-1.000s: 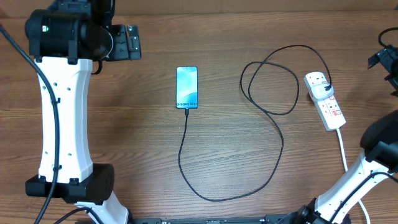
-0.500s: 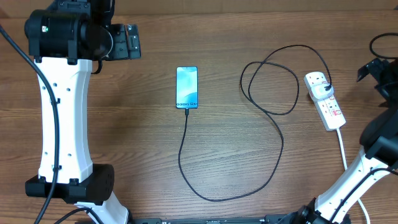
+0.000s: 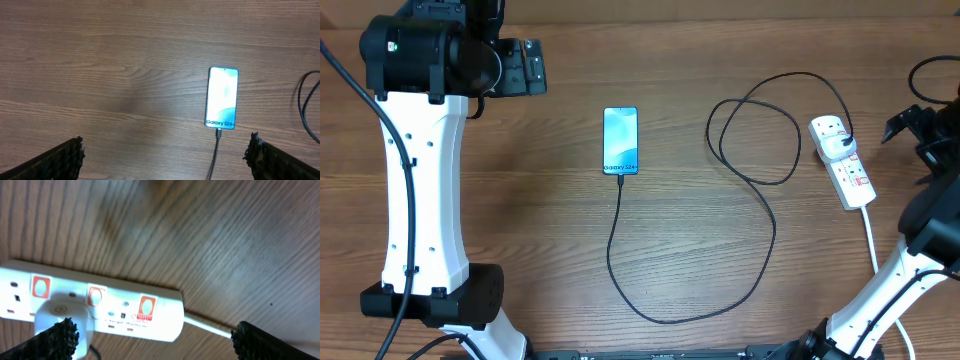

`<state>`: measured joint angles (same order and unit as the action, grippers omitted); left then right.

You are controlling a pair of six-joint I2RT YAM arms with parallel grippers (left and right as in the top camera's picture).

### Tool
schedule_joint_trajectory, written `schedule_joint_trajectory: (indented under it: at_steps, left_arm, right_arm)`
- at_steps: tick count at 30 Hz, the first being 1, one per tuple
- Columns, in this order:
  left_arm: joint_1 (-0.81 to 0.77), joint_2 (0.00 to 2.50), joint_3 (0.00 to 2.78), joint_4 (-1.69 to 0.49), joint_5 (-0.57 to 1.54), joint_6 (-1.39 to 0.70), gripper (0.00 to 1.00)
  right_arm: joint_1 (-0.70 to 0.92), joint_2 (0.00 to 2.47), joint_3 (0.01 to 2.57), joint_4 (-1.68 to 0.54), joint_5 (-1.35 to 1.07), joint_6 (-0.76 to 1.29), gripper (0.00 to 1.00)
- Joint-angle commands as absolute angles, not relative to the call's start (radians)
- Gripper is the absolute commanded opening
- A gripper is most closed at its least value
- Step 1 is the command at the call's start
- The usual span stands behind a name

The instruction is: Plug charger to phone and switch on socket

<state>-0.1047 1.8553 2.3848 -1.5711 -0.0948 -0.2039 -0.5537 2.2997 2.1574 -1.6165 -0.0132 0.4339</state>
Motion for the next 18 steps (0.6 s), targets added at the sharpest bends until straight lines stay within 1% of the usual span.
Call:
schedule_joint_trajectory:
  at_steps: [1, 8, 12, 16, 18]
  left_arm:
    - [-0.112, 1.844, 2.392, -1.566, -0.107, -0.217, 1.0]
    - [-0.112, 1.844, 2.392, -1.566, -0.107, -0.217, 0.99]
    - [-0.112, 1.844, 2.392, -1.566, -0.107, -0.217, 1.0]
    - [-0.112, 1.844, 2.392, -1.566, -0.107, -0.217, 1.0]
    - [-0.112, 1.844, 2.392, -1.566, -0.107, -0.217, 1.0]
  right_arm:
    - [-0.548, 2.284, 2.154, -1.636, -0.024, 0.446, 1.0]
    - [-0.514, 2.159, 2.154, -1.652, -0.026, 0.445, 1.0]
    - [-0.464, 2.143, 2.137, -1.646, 0.045, 0.479, 1.0]
    - [-0.436, 2.143, 2.046, -1.575, 0.074, 0.482, 1.0]
    - [-0.444, 2.143, 1.997, -1.514, 0.044, 0.47, 1.0]
